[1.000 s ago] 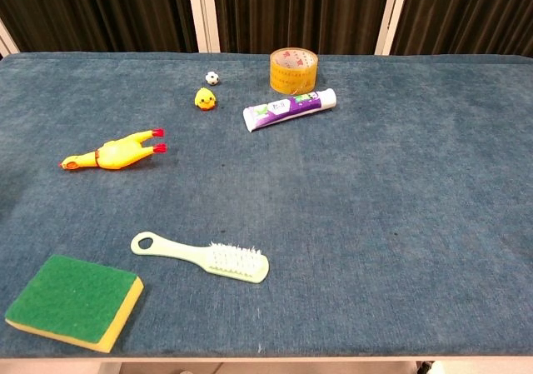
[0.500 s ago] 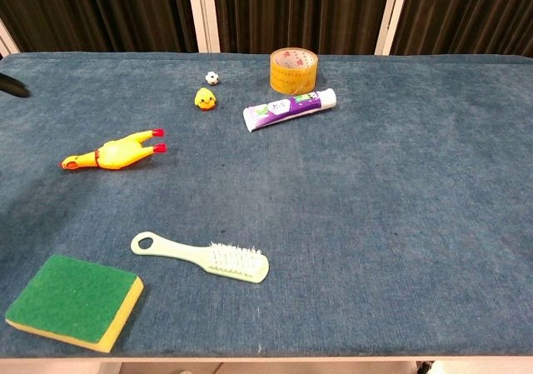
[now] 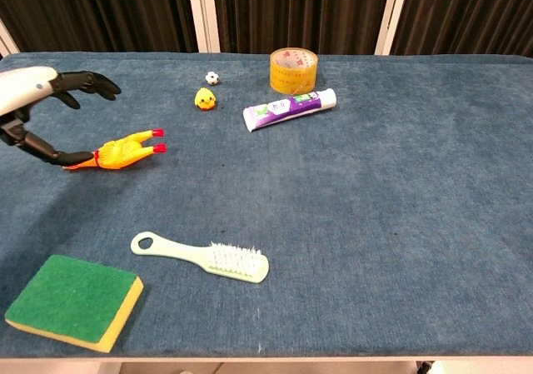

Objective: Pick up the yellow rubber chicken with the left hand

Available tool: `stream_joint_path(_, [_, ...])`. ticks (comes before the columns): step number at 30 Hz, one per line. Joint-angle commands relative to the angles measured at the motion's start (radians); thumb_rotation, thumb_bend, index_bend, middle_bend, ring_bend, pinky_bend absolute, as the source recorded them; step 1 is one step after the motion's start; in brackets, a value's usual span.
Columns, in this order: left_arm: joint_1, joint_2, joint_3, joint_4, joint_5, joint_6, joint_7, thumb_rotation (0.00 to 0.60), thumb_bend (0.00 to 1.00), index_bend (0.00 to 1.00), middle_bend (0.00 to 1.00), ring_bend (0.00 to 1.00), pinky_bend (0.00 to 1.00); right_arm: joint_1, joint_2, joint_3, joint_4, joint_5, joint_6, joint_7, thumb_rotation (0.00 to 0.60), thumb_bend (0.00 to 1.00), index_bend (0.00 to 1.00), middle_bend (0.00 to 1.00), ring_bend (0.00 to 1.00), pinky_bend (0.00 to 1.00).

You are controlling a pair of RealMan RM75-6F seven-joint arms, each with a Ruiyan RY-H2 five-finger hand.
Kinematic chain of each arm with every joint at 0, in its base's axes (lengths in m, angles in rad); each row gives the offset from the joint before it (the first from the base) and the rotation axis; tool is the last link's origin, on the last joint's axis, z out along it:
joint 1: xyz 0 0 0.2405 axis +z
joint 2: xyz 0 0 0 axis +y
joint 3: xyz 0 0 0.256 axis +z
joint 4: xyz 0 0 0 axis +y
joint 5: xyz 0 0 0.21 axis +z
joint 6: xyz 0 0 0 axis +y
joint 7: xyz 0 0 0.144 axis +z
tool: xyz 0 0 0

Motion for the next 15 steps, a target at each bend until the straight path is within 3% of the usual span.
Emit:
stream_joint_path(1, [-0.022, -0.026, -0.009, 0.029, -0.017, -0.024, -0.024, 0.6, 0.23, 0.2, 0.22, 0.15, 0.23, 0.001, 0.0, 0.0, 0.0, 0.0, -0.001, -0.001, 0.6, 0.21, 0.11, 0.13, 0.17, 0.29])
stream_joint_path(15, [-0.069, -0.096, 0.0, 0.12, -0.049, -0.069, -0.048, 0.6, 0.23, 0.26, 0.29, 0.17, 0.23, 0.002, 0.0, -0.001, -0.001, -0.001, -0.002, 0.001, 0.6, 0.21, 0.11, 0.13, 0.17, 0.29])
